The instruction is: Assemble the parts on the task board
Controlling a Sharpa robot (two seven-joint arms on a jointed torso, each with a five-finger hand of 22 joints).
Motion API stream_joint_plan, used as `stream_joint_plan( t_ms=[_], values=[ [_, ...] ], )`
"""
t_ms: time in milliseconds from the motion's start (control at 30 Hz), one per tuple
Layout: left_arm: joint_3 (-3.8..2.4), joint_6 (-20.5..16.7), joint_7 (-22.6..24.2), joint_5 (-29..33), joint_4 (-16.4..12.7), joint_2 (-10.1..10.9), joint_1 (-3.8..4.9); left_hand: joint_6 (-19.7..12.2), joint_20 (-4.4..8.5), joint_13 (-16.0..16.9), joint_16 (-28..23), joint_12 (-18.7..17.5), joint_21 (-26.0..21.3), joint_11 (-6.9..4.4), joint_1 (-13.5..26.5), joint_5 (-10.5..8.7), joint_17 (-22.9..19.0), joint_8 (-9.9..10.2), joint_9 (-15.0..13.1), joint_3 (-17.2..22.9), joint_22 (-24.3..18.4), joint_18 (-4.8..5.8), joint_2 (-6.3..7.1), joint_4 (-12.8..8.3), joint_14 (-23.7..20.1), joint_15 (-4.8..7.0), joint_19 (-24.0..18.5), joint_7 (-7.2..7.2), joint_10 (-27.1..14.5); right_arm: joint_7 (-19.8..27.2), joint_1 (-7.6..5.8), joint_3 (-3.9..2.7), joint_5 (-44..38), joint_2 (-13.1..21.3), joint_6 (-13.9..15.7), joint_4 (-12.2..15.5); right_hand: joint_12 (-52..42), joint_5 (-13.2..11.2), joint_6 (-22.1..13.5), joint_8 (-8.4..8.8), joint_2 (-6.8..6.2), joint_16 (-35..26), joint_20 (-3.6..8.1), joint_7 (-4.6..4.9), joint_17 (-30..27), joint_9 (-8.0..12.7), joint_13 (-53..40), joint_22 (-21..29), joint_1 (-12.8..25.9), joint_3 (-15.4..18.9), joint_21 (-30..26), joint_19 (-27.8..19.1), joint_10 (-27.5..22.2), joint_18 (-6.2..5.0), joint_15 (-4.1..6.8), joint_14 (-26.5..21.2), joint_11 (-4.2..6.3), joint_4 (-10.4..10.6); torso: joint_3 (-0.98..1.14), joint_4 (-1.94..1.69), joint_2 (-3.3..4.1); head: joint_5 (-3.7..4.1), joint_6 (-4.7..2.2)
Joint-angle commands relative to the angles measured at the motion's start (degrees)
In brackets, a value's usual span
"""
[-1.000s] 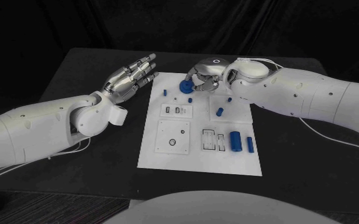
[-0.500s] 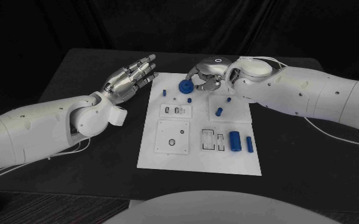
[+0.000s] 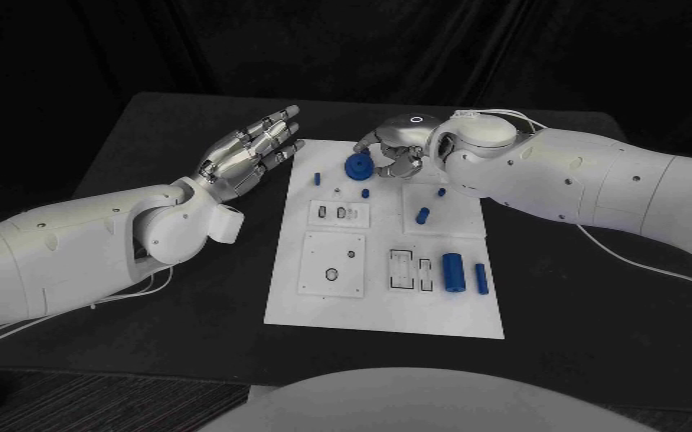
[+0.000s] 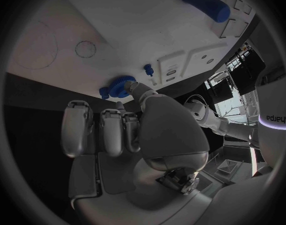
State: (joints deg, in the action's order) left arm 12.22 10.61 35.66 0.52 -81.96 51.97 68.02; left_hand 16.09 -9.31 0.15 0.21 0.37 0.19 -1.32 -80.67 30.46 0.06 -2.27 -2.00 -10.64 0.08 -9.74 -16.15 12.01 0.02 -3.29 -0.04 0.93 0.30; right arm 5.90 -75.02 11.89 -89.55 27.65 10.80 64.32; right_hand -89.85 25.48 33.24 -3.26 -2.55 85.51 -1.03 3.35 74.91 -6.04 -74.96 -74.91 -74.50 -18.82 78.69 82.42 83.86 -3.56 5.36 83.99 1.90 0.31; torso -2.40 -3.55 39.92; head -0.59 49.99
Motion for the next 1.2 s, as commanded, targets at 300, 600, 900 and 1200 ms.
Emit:
stream_joint_plan(
  t_ms=[300,600,900,1200],
  values=[
    [-0.04,0.46,0.51,0.16,-0.60,0.50,-0.09,0.05,-0.51,0.04,-0.21,-0.19,-0.19,0.46,-0.58,0.49,-0.06,-0.25,-0.12,0.05,-0.08,-0.28,-0.03,-0.52,-0.02,-0.61,0.04,0.45,0.22,-1.08,0.55,-0.03,-0.17,-0.39,-2.13,-1.01,-0.15,0.26,9.99,-1.81,0.02,-0.31,-0.75,1.63,7.97,-1.40,-15.04,-4.56,0.04,-0.46,-0.60,-0.30,6.14,-0.12,-0.97,4.46,-1.28,-0.47,-0.13,0.04,0.14,-0.51,0.01],
    [-0.04,0.78,0.46,0.16,0.08,-0.25,-0.09,0.03,-0.53,0.06,-0.21,-0.17,-0.19,0.54,-0.57,0.51,-0.06,-0.27,-0.12,0.11,-0.08,-0.28,0.00,-0.63,-0.02,-0.62,0.04,0.50,0.27,-1.34,0.73,-0.03,-0.17,1.35,-1.01,0.00,-0.15,-0.36,16.91,-5.33,0.25,-0.25,-1.40,2.18,8.00,-3.96,-15.04,-4.87,1.01,-0.46,-0.74,-0.22,6.14,-0.16,-1.50,4.46,-1.82,-0.69,-0.06,0.17,0.07,-0.05,0.01],
    [-0.04,0.80,0.46,0.16,0.09,0.01,-0.10,0.17,-0.60,0.12,-0.21,-0.10,-0.19,0.72,-0.56,0.57,-0.06,-0.31,-0.13,0.33,-0.08,-0.25,-0.09,-0.86,-0.02,-0.75,0.04,0.65,0.48,-1.18,0.26,-0.03,-0.17,5.43,3.25,3.55,-0.15,-1.16,17.43,-6.12,0.25,-0.39,-1.42,2.16,7.79,-4.99,-15.04,-4.80,1.20,0.10,-0.98,-0.31,6.14,-0.22,-1.49,4.41,-1.81,-0.82,-0.04,0.20,-0.25,-0.28,0.01],
    [-0.04,0.35,0.40,0.16,-0.17,0.67,-0.11,0.23,-0.64,0.17,-0.21,-0.06,-0.19,0.79,-0.51,0.56,-0.06,-0.33,-0.14,0.39,-0.08,-0.23,-0.03,-0.99,-0.02,-0.84,0.04,0.70,0.62,-2.92,-2.93,-0.02,-0.16,15.23,6.36,12.92,-0.15,-8.66,13.18,-4.27,0.27,-0.73,-1.35,1.84,7.32,-4.97,-15.04,-4.87,3.08,1.91,-1.34,-0.25,6.14,-0.26,-1.35,4.36,-1.59,1.35,-0.03,0.26,-0.37,0.08,0.01]
  ],
)
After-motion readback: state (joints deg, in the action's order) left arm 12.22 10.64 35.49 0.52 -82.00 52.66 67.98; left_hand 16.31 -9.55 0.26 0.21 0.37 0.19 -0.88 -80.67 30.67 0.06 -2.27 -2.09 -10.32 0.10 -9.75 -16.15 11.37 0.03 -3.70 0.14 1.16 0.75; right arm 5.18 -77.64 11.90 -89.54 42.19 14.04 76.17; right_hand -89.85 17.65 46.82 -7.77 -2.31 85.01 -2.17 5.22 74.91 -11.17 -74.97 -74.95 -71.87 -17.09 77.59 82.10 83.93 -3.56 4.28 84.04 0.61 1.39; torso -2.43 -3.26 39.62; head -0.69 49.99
